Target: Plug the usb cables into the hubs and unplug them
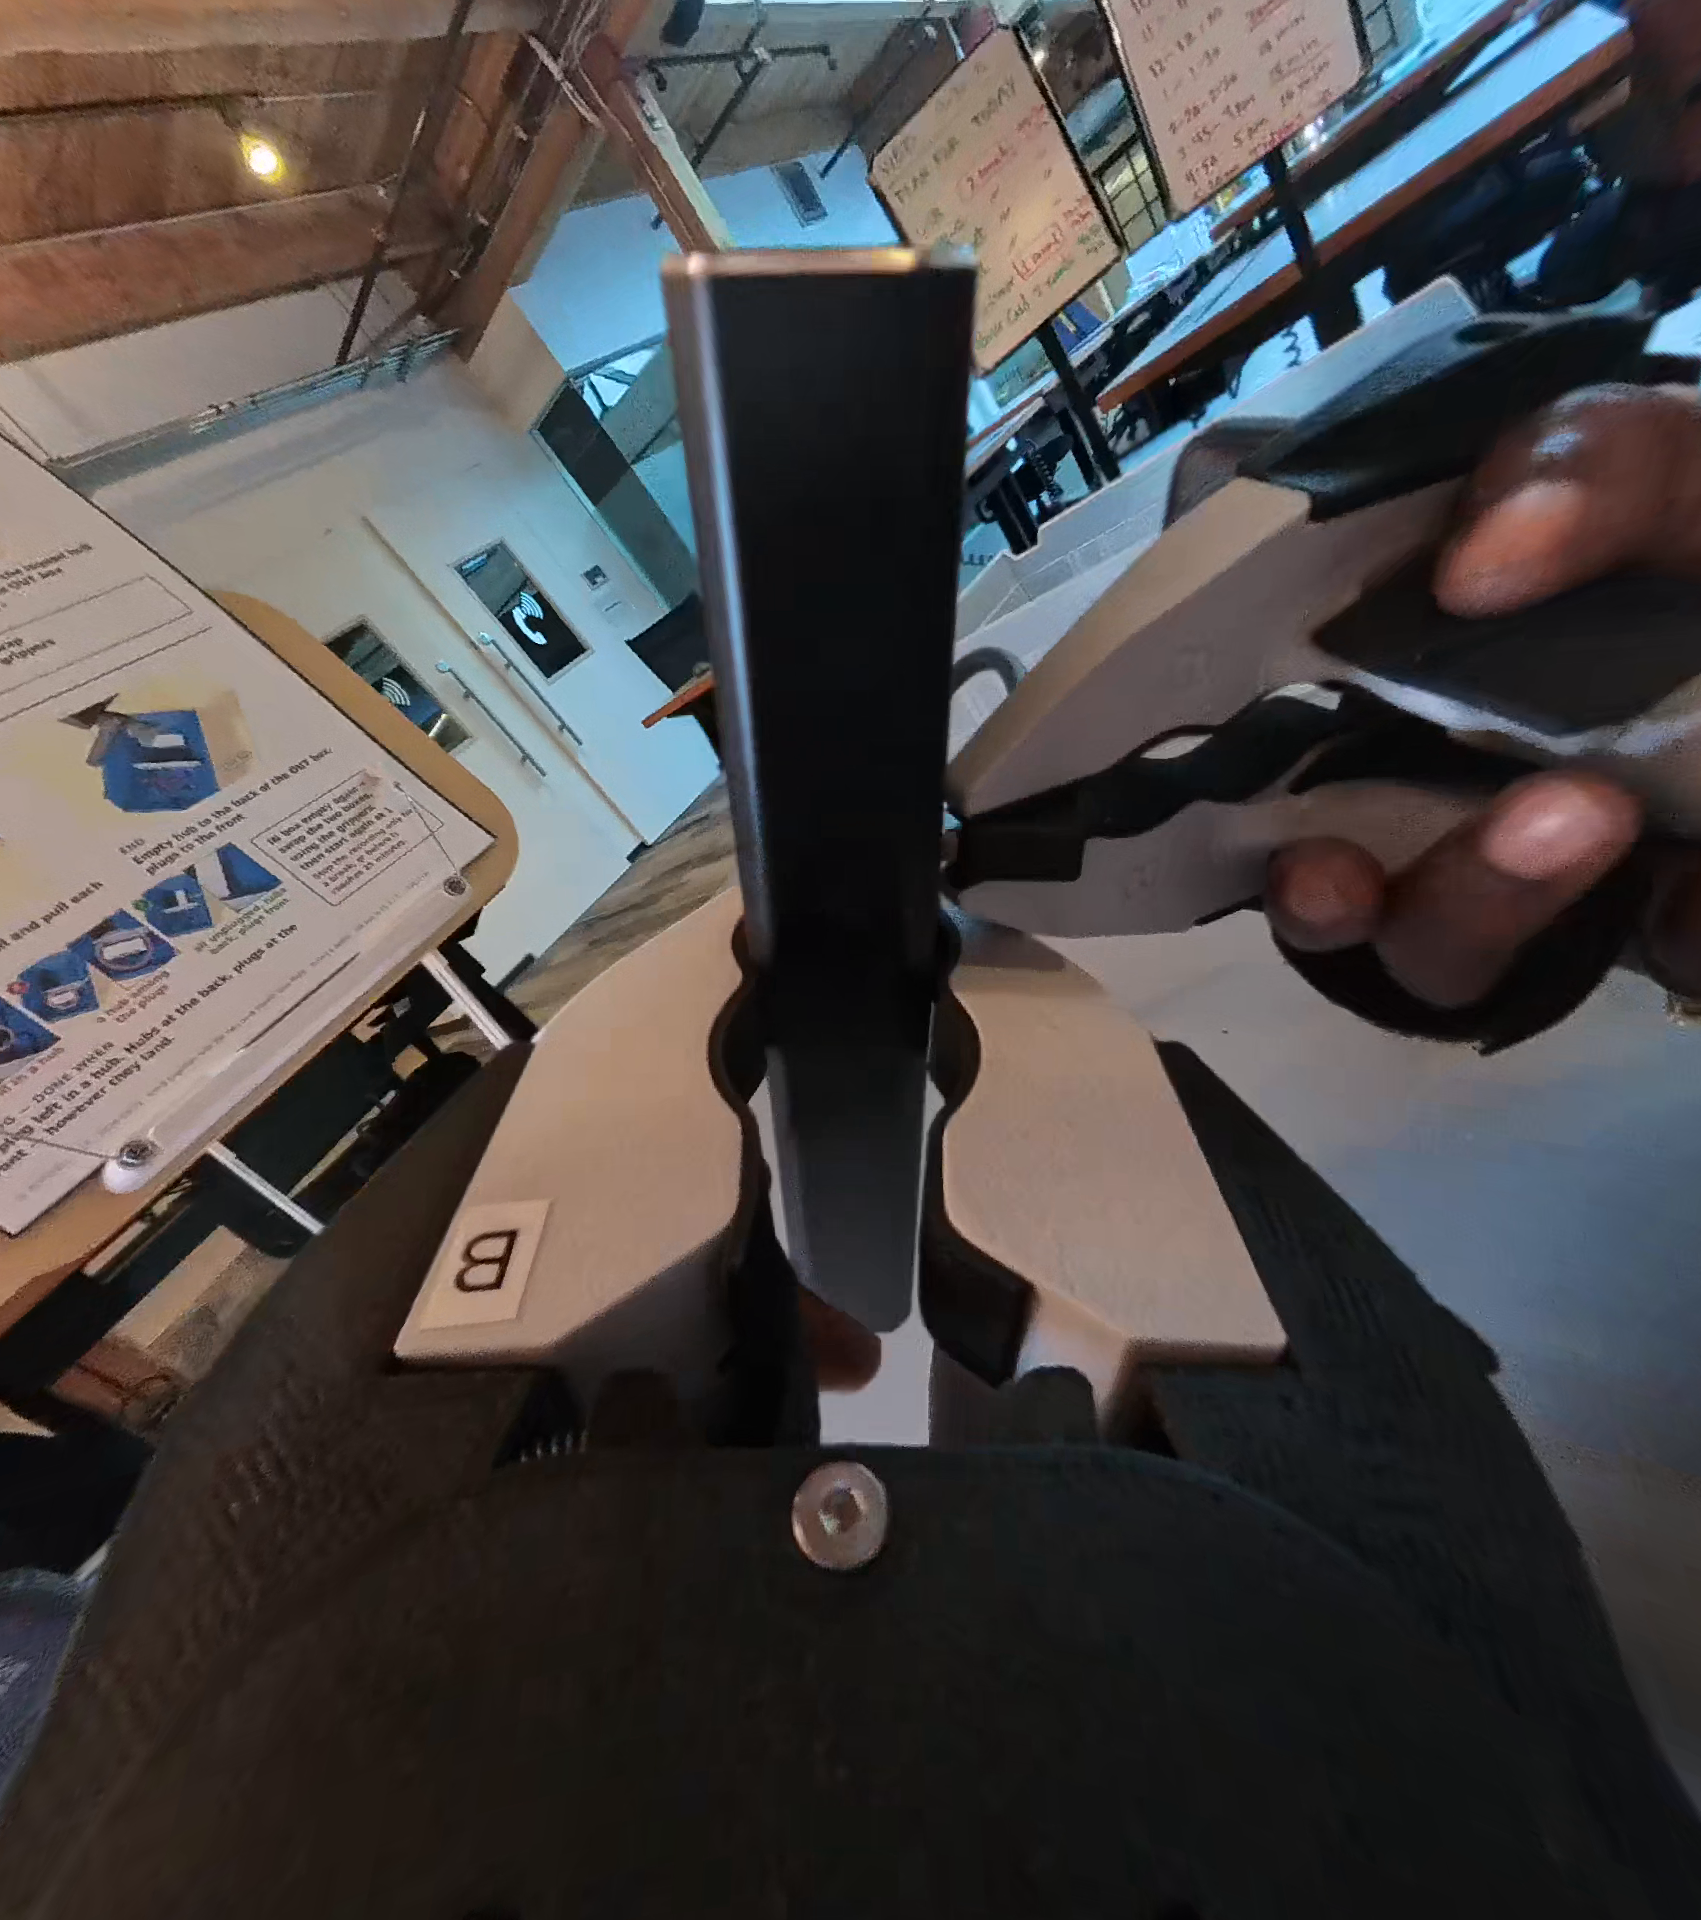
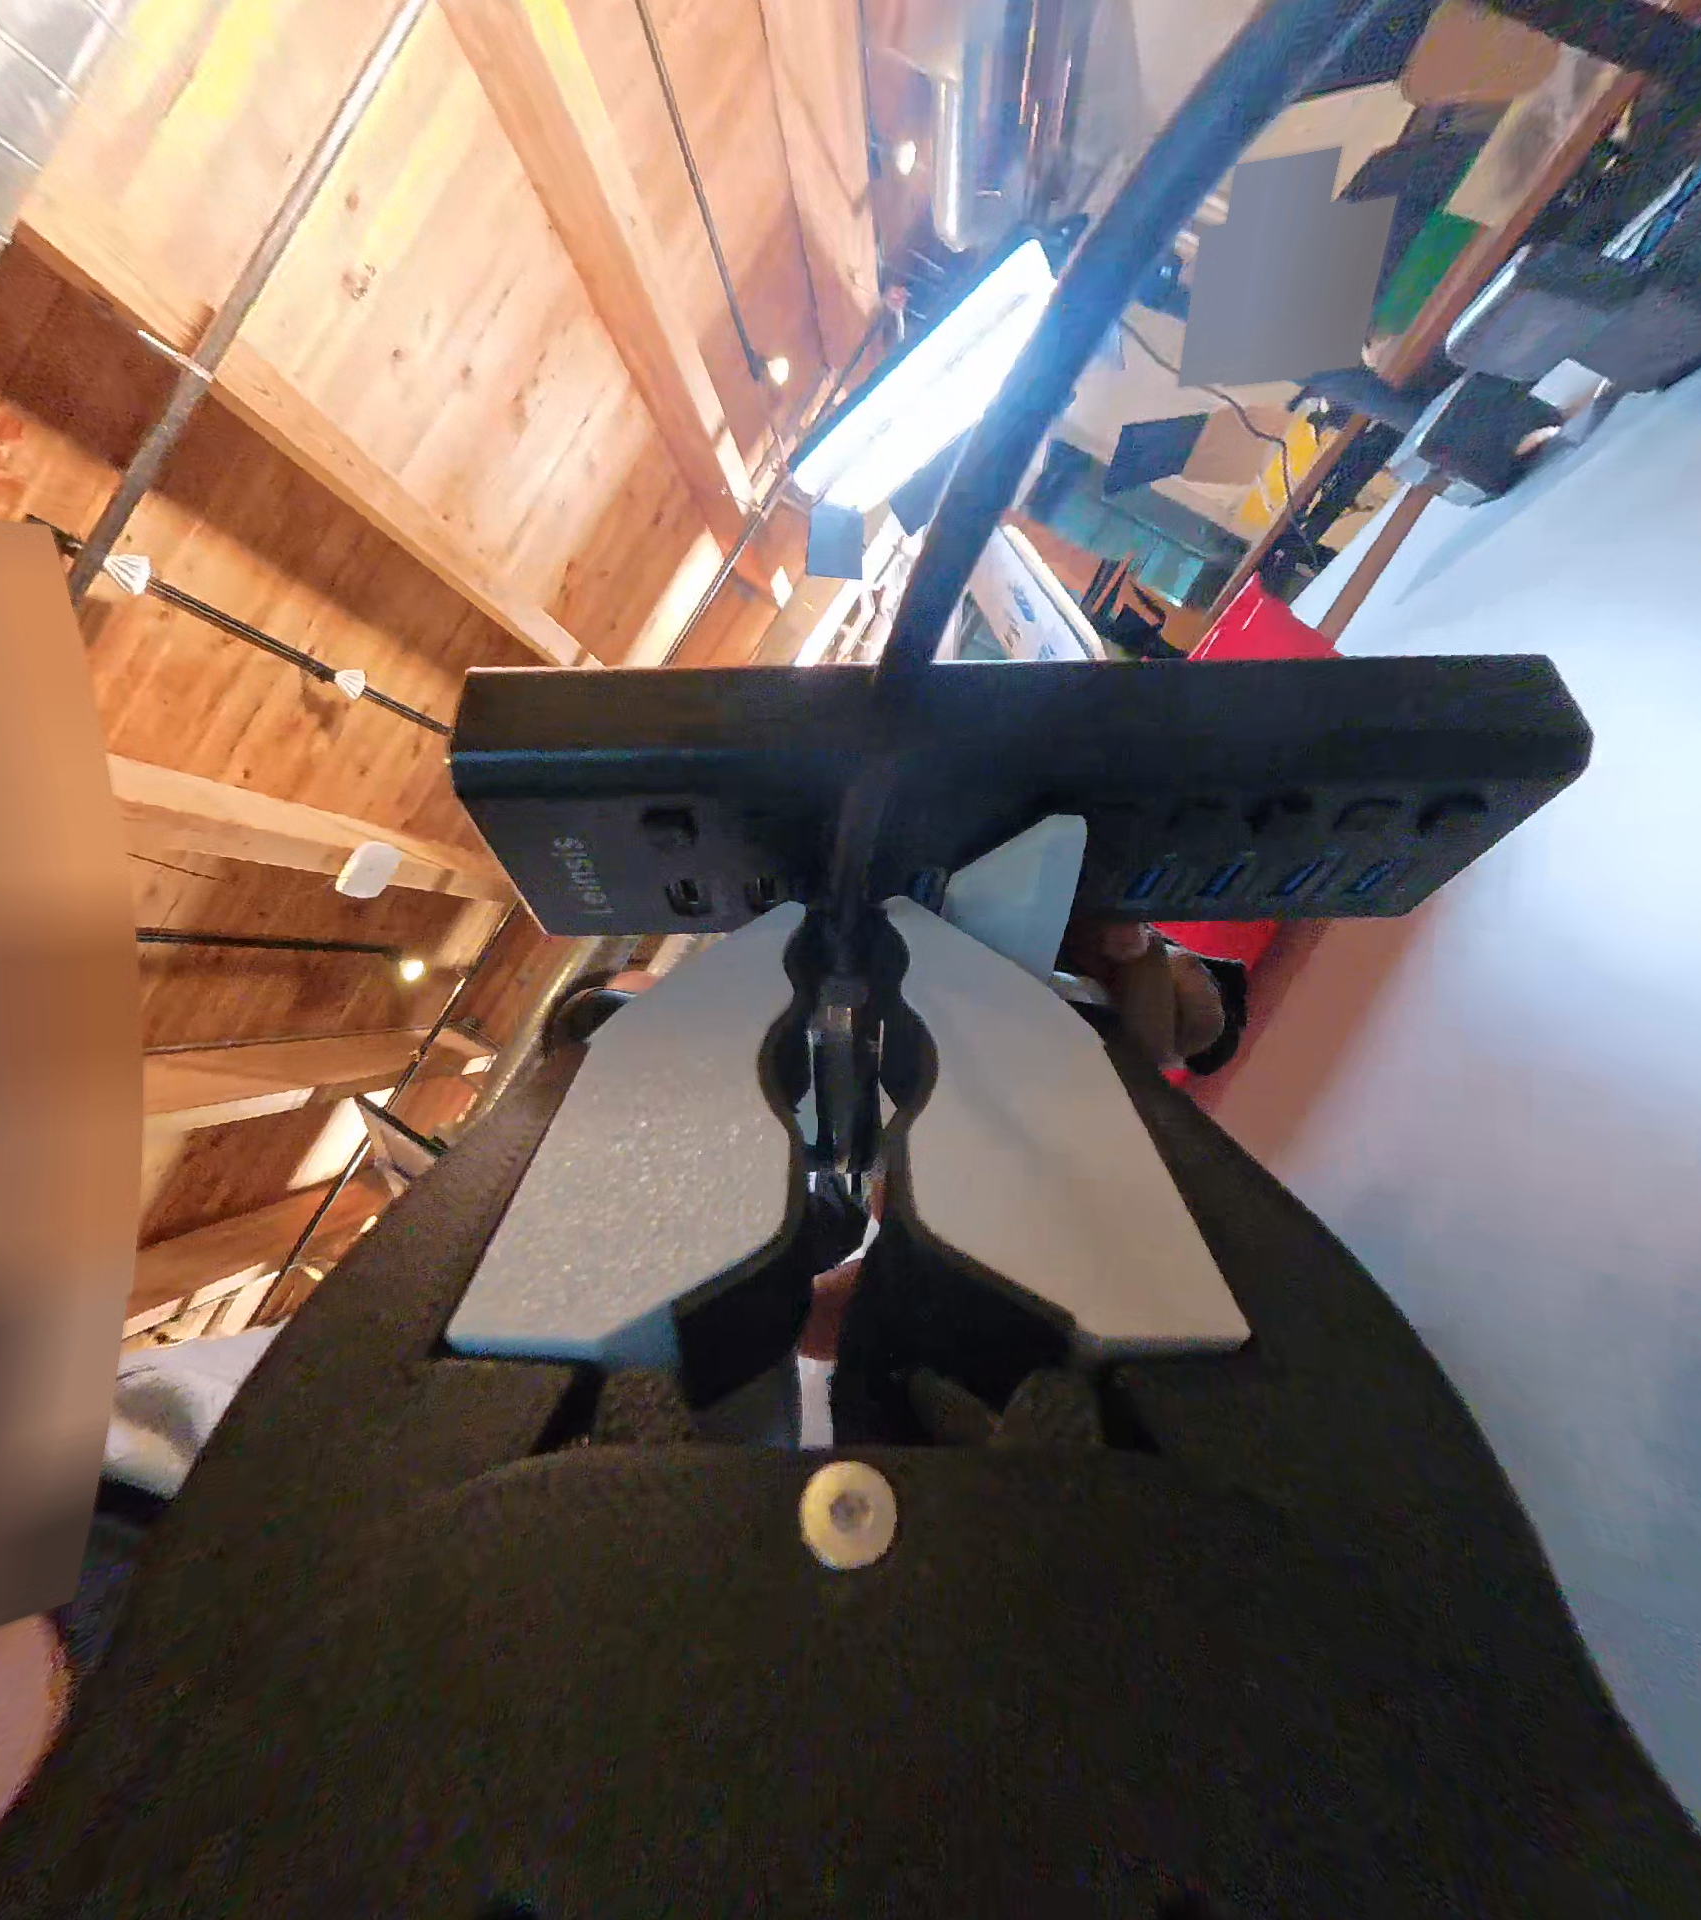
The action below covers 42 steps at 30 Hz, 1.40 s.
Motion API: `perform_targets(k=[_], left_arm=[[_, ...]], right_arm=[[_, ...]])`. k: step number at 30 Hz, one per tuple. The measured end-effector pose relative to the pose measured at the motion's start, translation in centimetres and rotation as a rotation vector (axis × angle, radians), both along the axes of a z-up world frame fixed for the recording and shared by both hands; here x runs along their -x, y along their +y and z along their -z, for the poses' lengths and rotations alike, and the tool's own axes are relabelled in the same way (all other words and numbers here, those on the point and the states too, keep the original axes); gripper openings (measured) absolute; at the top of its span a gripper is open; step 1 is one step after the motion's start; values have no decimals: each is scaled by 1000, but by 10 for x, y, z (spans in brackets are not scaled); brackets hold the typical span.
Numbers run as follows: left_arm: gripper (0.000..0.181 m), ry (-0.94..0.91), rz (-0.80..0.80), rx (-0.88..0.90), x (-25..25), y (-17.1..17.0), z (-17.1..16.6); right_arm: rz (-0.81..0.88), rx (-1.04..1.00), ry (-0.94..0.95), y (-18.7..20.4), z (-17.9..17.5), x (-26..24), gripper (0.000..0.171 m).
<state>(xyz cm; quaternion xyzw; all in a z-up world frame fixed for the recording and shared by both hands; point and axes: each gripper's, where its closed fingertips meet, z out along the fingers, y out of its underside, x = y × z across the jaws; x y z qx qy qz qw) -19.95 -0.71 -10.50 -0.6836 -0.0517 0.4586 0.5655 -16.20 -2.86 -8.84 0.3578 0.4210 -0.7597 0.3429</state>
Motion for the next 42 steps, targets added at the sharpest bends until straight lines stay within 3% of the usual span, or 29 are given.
perform_targets(k=[4,5,6,7,8,10,13,16,19,21,27,35,42], left_arm=[[29,-61,72,-6,-7,-2,2],[27,-98,-12,-104,5,-18,-5],[27,-183,-87,-312,24,-56,-21],[27,-246,-87,-546,32,-94,-42],[27,-212,-53,-625,26,-106,-59],[28,-94,-36,-409,7,-68,-60],[28,-178,12,-253,7,-23,-33],[27,-373,-8,-322,25,-31,-8],[27,-602,72,-425,30,-31,21],[27,-649,125,-405,28,-25,33],[28,-632,139,-189,22,-10,58],[28,-607,136,-152,19,-9,61],[44,-554,100,-122,20,-10,62]], right_arm=[[44,-73,94,-2,3,-8,9],[15,-115,148,2,9,-17,8],[9,-199,204,12,21,-22,8],[48,-243,205,28,28,-18,8],[73,-200,157,46,21,-9,8],[120,-177,204,63,-2,5,8],[45,-373,467,52,-21,-9,8],[43,-524,642,57,-30,-20,8],[72,-491,627,67,-35,-22,9],[102,-462,590,72,-33,-17,8],[143,-485,547,84,-22,-8,9],[250,-729,615,107,-5,9,9],[400,-971,699,133,5,27,11]])
